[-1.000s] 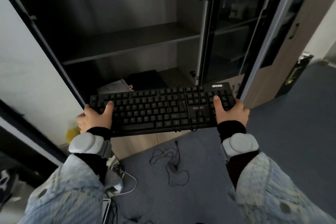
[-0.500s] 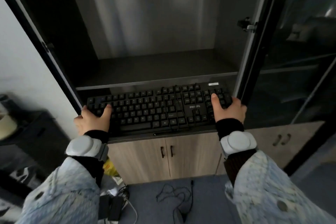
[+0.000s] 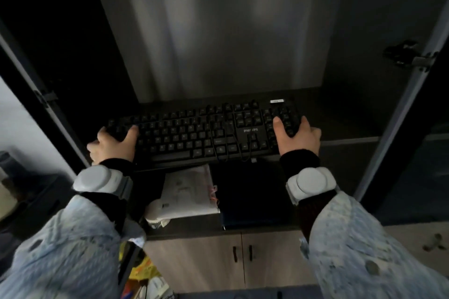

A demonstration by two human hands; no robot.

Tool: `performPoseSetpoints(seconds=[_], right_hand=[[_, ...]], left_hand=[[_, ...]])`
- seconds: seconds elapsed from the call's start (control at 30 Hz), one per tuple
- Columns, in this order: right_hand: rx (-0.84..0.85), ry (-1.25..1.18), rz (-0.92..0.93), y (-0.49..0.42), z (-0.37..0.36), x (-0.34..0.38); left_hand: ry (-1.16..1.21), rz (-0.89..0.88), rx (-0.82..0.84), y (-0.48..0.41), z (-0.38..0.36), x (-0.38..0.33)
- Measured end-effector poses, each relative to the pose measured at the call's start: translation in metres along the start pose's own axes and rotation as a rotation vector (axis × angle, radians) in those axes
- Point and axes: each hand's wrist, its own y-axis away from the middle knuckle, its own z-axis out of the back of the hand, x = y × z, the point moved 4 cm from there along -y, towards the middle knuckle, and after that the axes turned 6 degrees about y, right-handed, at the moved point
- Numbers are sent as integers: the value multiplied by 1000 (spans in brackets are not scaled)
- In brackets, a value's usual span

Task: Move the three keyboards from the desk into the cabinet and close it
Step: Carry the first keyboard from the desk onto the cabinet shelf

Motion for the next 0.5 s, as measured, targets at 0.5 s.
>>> performPoseSetpoints(seconds=[0.5], right_hand=[[131, 307, -143, -72, -139, 36]], left_hand=[[-214, 12, 241, -132, -100, 6]])
